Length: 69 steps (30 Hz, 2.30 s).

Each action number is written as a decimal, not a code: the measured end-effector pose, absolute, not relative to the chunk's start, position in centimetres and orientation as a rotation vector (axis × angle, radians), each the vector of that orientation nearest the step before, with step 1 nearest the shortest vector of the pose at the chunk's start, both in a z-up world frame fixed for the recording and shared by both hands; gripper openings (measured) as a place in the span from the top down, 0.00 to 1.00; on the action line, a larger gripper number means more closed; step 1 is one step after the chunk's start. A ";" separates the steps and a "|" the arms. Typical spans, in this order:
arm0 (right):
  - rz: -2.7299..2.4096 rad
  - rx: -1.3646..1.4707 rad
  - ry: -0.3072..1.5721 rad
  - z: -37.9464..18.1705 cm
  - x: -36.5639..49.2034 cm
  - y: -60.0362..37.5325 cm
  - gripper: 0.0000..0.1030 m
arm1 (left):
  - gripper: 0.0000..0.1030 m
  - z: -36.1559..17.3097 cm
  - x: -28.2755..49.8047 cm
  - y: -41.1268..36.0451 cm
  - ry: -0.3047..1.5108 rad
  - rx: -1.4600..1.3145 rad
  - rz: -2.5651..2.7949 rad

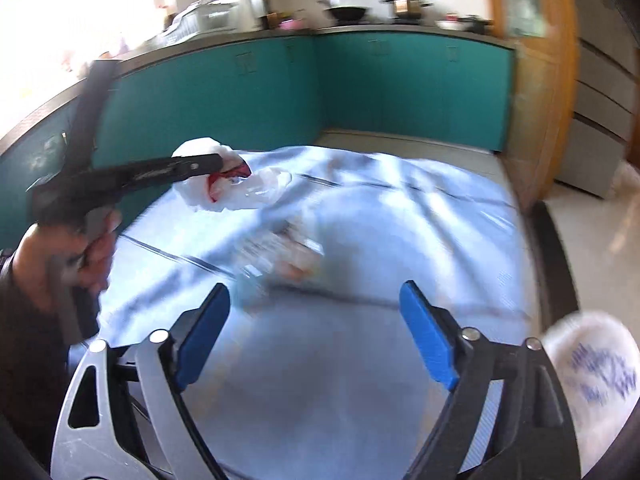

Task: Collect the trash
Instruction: 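Move both open tools back over the table toward the remaining trash, then grasp the white plastic bag with the left tool while the right tool grasps the clear snack packet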

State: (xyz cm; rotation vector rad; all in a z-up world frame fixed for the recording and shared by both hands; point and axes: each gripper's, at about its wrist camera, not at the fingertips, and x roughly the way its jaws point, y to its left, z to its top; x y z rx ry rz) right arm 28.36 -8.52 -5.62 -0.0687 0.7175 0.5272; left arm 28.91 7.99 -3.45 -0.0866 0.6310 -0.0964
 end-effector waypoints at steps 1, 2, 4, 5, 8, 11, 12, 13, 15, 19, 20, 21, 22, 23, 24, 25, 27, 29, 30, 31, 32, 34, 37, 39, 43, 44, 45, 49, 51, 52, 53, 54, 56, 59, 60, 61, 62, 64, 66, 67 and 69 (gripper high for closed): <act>0.541 -0.119 0.710 -5.6 29.0 -6.8 0.10 | 0.73 -3.2 27.8 8.8 0.615 -0.084 -0.083; 0.544 -0.157 0.706 -5.7 29.6 -5.8 0.10 | 0.73 -3.2 26.9 9.5 0.606 -0.084 -0.074; 0.561 -0.227 0.716 -6.1 30.7 -3.5 0.09 | 0.73 -3.4 25.8 10.6 0.605 -0.086 -0.065; 0.584 -0.259 0.740 -6.5 31.3 -2.4 0.09 | 0.73 -3.7 25.3 11.0 0.614 -0.080 -0.060; 0.607 -0.334 0.809 -8.1 32.6 -0.4 0.09 | 0.73 -4.4 25.1 11.6 0.646 -0.060 -0.045; 0.623 -0.332 0.883 -9.9 33.3 -0.2 0.09 | 0.73 -4.6 25.1 12.0 0.651 -0.062 -0.038; 0.634 -0.321 0.903 -10.4 33.3 -0.1 0.09 | 0.73 -4.6 25.2 12.1 0.651 -0.064 -0.035; 0.643 -0.303 0.916 -10.7 33.3 -0.4 0.09 | 0.73 -4.6 25.2 12.1 0.651 -0.067 -0.035; 0.654 -0.274 0.913 -10.7 33.0 -0.5 0.09 | 0.73 -4.5 25.0 12.1 0.647 -0.066 -0.039; 0.692 -0.217 0.936 -10.2 32.2 -1.2 0.27 | 0.72 -4.6 24.9 11.5 0.642 -0.043 -0.046; 0.697 -0.218 0.937 -10.1 31.8 -1.3 0.29 | 0.72 -4.7 24.9 11.3 0.644 -0.038 -0.048; 0.709 -0.217 0.942 -10.0 31.4 -1.3 0.29 | 0.72 -4.8 24.9 11.2 0.647 -0.035 -0.049; 0.717 -0.215 0.946 -9.9 31.2 -1.3 0.29 | 0.72 -4.9 24.9 11.0 0.651 -0.031 -0.051; 0.721 -0.212 0.952 -9.8 30.6 -1.4 0.30 | 0.72 -5.0 24.9 10.9 0.654 -0.027 -0.052; 0.721 -0.211 0.960 -9.7 30.1 -1.5 0.30 | 0.72 -5.1 25.0 10.8 0.657 -0.022 -0.052; 0.725 -0.209 0.972 -9.6 29.3 -1.7 0.30 | 0.72 -5.1 25.0 10.8 0.660 -0.020 -0.053; 0.735 -0.214 0.984 -9.6 28.2 -2.0 0.30 | 0.72 -5.3 24.9 10.6 0.665 -0.015 -0.058; 0.737 -0.231 0.985 -9.5 26.6 -2.4 0.30 | 0.72 -5.3 24.8 10.3 0.667 -0.008 -0.063; 0.736 -0.240 0.985 -9.5 25.7 -2.7 0.30 | 0.72 -5.4 24.7 10.2 0.668 -0.003 -0.066; 0.732 -0.245 0.987 -9.6 25.3 -3.0 0.30 | 0.72 -5.4 24.6 10.0 0.670 0.001 -0.070; 0.716 -0.255 0.990 -9.7 24.6 -3.3 0.30 | 0.72 -5.5 24.6 9.9 0.671 0.002 -0.073; 0.679 -0.269 0.990 -10.0 23.6 -4.1 0.30 | 0.72 -5.6 24.4 9.6 0.676 0.002 -0.082; 0.645 -0.250 0.987 -10.1 23.0 -5.3 0.30 | 0.72 -5.8 24.2 9.3 0.683 0.005 -0.092; 0.624 -0.220 0.993 -10.2 22.8 -6.3 0.28 | 0.71 -6.1 24.1 9.0 0.695 0.008 -0.102; 0.603 -0.177 0.994 -10.6 23.3 -7.5 0.27 | 0.71 -6.8 24.0 8.4 0.720 0.013 -0.119; 0.605 -0.172 0.996 -10.6 23.4 -7.5 0.24 | 0.71 -7.1 23.9 8.1 0.726 0.020 -0.121; 0.608 -0.171 0.996 -10.6 23.4 -7.5 0.23 | 0.71 -7.2 23.9 8.0 0.731 0.025 -0.122; 0.597 -0.213 0.983 -10.7 23.3 -6.9 0.16 | 0.71 -7.6 24.0 7.5 0.741 0.037 -0.126; 0.588 -0.245 0.972 -10.8 23.1 -6.5 0.16 | 0.71 -7.7 23.9 7.5 0.742 0.038 -0.124; 0.584 -0.255 0.966 -10.9 23.1 -6.4 0.16 | 0.71 -7.7 23.9 7.6 0.742 0.037 -0.123; 0.581 -0.259 0.960 -10.8 23.0 -6.4 0.16 | 0.71 -7.7 23.9 7.6 0.742 0.036 -0.123; 0.573 -0.262 0.948 -10.6 22.9 -6.5 0.16 | 0.71 -7.6 23.9 7.6 0.742 0.037 -0.122; 0.560 -0.268 0.919 -10.2 22.7 -6.6 0.16 | 0.70 -7.7 23.9 7.5 0.741 0.042 -0.122; 0.549 -0.270 0.898 -9.7 22.5 -6.9 0.16 | 0.69 -7.8 23.9 7.3 0.746 0.052 -0.123; 0.547 -0.268 0.902 -9.7 22.6 -7.0 0.16 | 0.69 -7.9 24.0 7.2 0.748 0.055 -0.125; 0.539 -0.268 0.904 -9.8 22.7 -6.9 0.16 | 0.68 -8.0 24.0 7.1 0.750 0.059 -0.124; 0.532 -0.271 0.898 -9.8 22.7 -6.9 0.16 | 0.66 -8.1 24.1 7.0 0.751 0.064 -0.124; 0.540 -0.273 0.876 -9.7 22.6 -6.6 0.16 | 0.61 -8.4 24.2 6.7 0.758 0.074 -0.127; 0.564 -0.262 0.853 -9.4 22.3 -6.2 0.16 | 0.54 -8.5 24.2 6.6 0.763 0.078 -0.128; 0.582 -0.257 0.847 -9.3 22.2 -5.9 0.16 | 0.48 -8.5 24.2 6.5 0.765 0.077 -0.131; 0.624 -0.251 0.833 -9.2 22.2 -5.0 0.16 | 0.36 -8.5 24.3 6.5 0.772 0.068 -0.136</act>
